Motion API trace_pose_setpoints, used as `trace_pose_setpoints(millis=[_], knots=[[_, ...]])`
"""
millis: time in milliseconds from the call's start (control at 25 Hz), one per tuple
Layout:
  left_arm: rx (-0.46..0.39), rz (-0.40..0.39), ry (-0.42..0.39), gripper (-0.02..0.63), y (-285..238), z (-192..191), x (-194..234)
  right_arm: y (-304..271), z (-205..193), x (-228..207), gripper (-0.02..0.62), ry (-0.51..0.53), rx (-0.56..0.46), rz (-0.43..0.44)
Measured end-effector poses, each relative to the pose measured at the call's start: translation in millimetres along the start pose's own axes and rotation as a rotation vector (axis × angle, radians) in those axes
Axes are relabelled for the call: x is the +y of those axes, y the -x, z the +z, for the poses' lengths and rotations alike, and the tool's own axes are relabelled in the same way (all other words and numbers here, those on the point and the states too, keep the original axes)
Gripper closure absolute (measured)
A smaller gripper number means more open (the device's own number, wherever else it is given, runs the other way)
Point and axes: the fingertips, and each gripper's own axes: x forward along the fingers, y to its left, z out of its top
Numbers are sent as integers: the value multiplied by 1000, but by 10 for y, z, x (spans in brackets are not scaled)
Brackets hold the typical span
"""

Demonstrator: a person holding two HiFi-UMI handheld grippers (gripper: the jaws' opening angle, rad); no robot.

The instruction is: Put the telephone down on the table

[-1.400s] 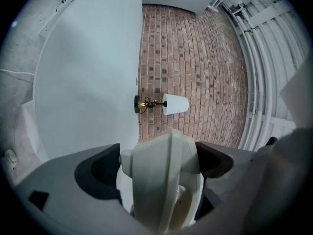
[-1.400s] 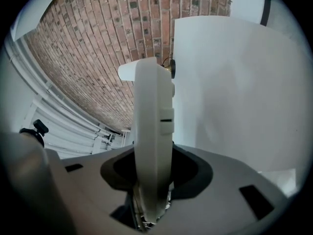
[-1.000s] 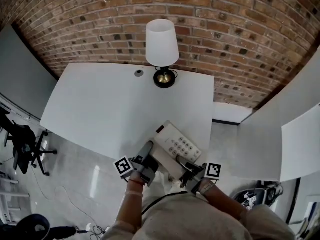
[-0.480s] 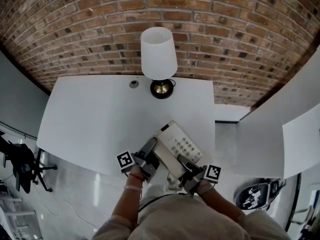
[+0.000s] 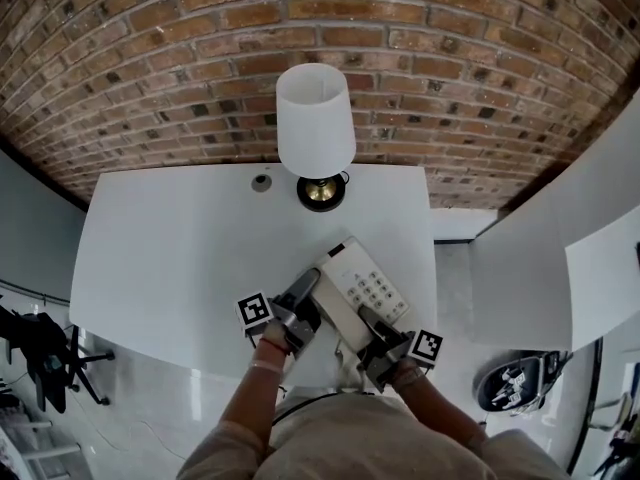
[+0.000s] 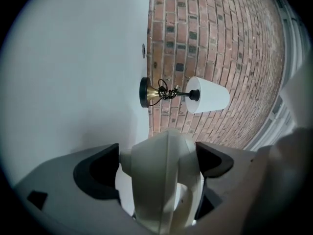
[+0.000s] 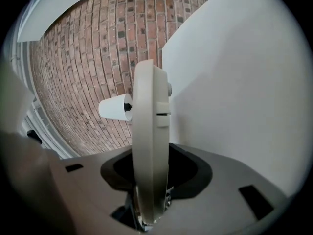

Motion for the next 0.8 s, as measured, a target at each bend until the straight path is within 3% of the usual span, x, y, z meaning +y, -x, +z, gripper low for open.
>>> trace_pose_setpoints(millis=[160, 440, 800], knots=[[15, 87, -103, 124, 26, 161, 85, -116, 146, -51, 433, 23, -59, -28], [-5, 98, -208, 124, 350, 364, -39, -365, 350, -52, 436, 39, -151, -42], [-47, 34, -173, 124, 633, 327, -230, -686, 344, -85, 442, 6, -197, -92]])
